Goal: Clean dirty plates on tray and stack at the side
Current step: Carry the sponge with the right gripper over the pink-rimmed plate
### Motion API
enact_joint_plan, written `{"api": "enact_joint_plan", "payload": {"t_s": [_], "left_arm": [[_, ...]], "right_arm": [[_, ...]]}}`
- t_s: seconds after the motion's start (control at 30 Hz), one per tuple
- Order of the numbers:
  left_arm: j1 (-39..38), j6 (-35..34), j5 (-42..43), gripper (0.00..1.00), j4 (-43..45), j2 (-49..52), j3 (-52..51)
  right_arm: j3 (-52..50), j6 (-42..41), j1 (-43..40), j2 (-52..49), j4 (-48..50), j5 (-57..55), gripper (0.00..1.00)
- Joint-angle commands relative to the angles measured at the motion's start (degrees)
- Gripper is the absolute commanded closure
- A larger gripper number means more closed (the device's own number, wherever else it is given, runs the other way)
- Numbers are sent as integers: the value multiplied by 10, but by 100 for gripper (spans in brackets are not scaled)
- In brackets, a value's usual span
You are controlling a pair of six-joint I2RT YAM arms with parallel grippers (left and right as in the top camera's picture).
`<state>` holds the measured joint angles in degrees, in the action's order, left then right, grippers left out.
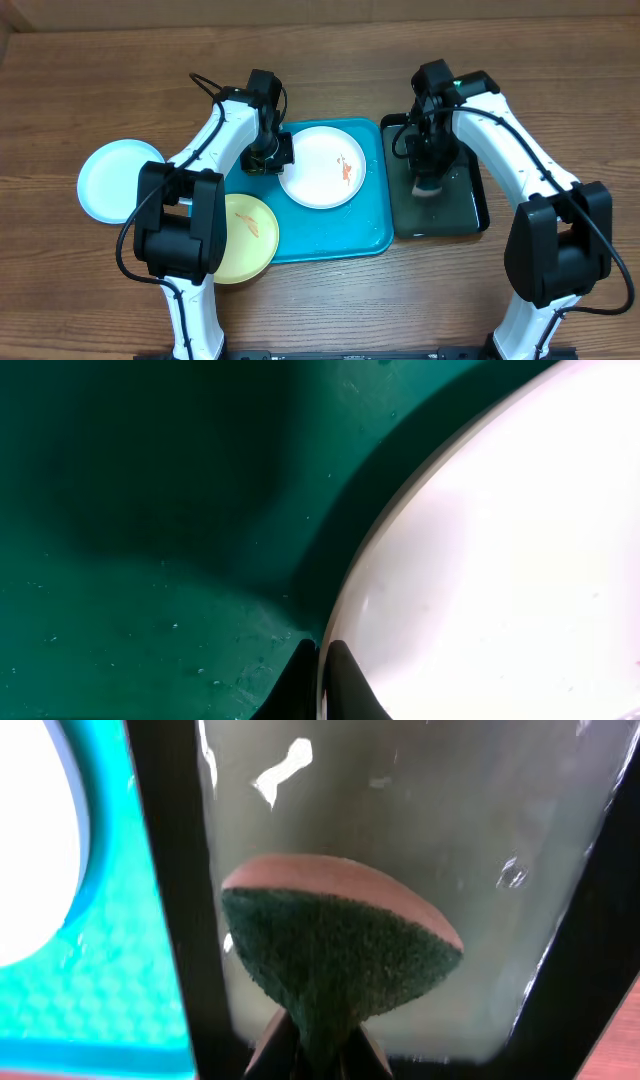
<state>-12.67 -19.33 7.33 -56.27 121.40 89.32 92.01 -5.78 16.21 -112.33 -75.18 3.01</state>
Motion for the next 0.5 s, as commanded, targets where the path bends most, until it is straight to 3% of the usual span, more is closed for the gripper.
{"api": "enact_joint_plan", "payload": {"t_s": [0.0,0.13,0.27,0.47], "left_arm": [[-2,1,2,96,2,-4,-2],[-2,1,2,96,2,-4,-2],[-2,1,2,96,2,-4,-2],[-2,1,2,96,2,-4,-2]], "right_arm": [[70,-2,-2,22,-15,69,96],[123,-2,1,24,-12,201,96],[125,-3,19,22,57,322,96],[80,-77,89,17,166,268,96]]}}
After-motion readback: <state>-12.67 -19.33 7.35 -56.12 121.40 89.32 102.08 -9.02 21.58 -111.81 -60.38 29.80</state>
